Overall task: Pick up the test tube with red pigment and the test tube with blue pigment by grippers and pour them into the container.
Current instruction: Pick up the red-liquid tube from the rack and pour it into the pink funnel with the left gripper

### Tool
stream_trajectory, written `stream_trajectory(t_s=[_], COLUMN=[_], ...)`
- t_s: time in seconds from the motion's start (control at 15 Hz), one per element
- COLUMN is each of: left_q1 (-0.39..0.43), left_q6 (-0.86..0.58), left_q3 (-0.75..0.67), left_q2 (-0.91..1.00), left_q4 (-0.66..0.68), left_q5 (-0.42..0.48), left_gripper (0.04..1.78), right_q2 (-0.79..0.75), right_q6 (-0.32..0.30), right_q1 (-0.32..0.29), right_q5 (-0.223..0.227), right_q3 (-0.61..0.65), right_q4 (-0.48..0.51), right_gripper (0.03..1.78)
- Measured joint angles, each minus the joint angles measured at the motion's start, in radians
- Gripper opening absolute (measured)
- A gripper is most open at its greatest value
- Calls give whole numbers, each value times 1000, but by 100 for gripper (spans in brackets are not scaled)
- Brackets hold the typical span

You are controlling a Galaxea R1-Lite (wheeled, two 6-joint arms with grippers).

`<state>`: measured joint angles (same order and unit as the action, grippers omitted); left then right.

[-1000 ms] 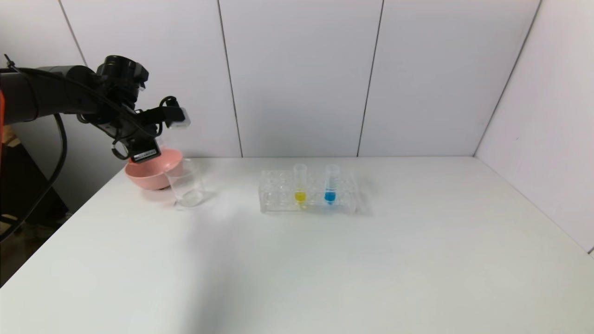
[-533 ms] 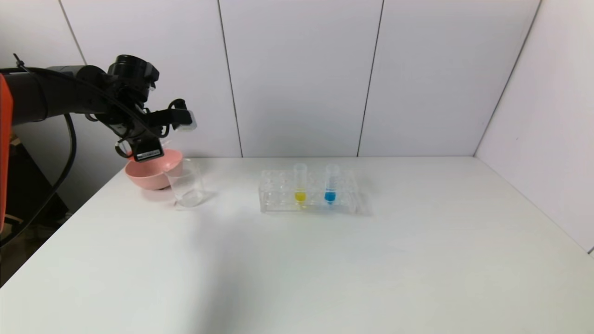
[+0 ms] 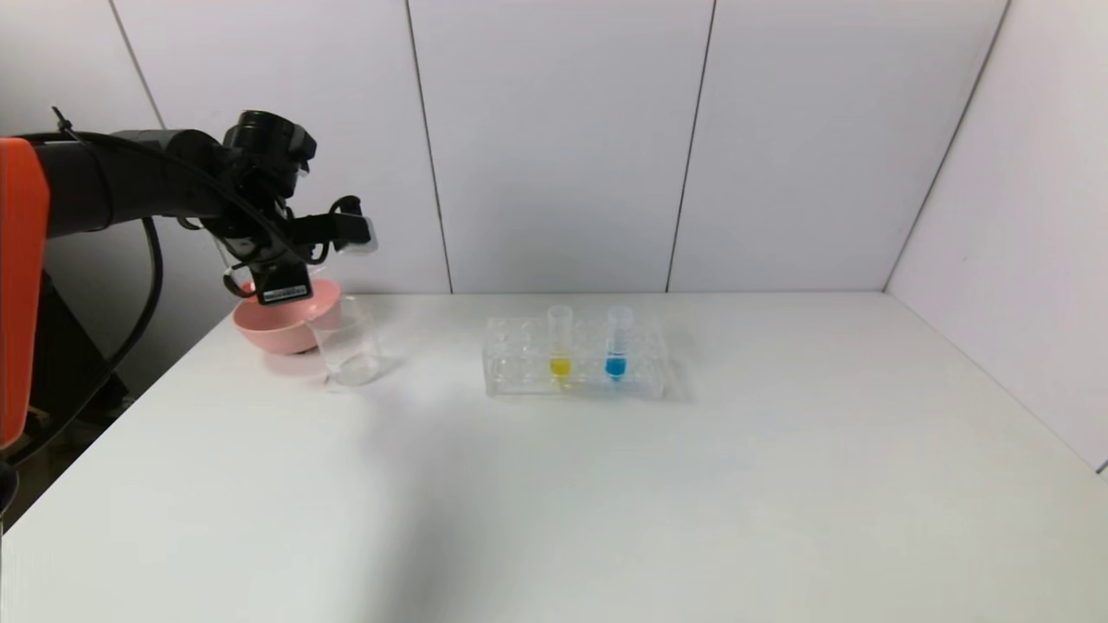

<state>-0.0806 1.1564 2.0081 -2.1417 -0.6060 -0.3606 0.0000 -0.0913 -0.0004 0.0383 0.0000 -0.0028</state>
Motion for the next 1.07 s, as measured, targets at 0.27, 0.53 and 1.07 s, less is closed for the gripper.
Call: stream_trajectory(t_s=[0.27, 0.53, 1.07], left_q1=[-16, -20, -17], left_q6=[7, 14, 20], left_q3=[0, 0, 1], left_q2=[-4, -4, 16], left_q4=[-1, -21, -141], left_q5=[-23, -18, 61], left_gripper=[43, 43, 43], right_q2=[0, 0, 0], right_q6=[0, 0, 0], right_q1=[0, 0, 0], right_q5=[0, 0, 0], right_q3=[0, 0, 0], right_q4=[0, 0, 0], right_gripper=[177, 177, 177])
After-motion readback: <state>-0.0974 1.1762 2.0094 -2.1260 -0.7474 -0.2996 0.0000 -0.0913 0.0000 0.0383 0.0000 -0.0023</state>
